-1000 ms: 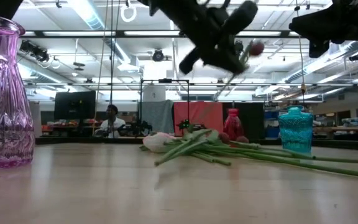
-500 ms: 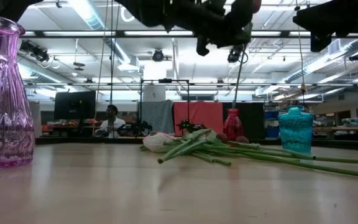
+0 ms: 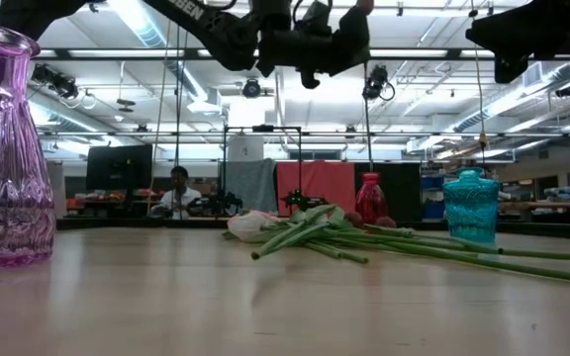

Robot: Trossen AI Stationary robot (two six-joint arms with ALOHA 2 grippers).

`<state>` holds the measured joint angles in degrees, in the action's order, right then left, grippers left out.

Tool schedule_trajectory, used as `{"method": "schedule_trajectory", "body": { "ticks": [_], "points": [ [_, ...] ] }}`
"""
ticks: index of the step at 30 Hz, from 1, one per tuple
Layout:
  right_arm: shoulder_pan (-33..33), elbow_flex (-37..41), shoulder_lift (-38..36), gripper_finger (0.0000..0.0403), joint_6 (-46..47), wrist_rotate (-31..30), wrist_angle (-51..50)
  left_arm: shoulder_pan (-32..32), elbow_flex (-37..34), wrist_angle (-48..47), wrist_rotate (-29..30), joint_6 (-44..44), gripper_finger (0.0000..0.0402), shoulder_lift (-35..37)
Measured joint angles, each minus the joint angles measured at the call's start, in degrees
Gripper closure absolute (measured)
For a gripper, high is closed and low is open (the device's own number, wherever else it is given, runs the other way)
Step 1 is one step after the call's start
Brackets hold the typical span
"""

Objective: Sort flowers into vase by color
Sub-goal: Put the bottom red tulip into the red vase

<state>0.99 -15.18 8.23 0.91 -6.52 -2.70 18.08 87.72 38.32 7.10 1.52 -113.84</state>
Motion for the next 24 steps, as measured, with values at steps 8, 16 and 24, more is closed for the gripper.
{"method": "schedule_trajectory", "body": {
  "ticks": [8, 16, 24],
  "points": [
    [0.00, 0.04, 0.00, 0.0318, -0.70, 0.00, 0.32, 2.58, 0.02, 4.42, -1.88, 0.35, 0.0383, -1.93],
    [0.00, 0.07, 0.02, 0.0318, -0.69, 0.15, 0.31, 3.31, 0.00, 6.30, -1.60, 0.44, 0.0383, -5.54],
    [0.01, 0.07, 0.02, 0.0318, -0.68, 0.15, 0.32, 3.24, 0.00, 3.37, -3.69, 1.64, 0.0383, -5.68]
  ]
}}
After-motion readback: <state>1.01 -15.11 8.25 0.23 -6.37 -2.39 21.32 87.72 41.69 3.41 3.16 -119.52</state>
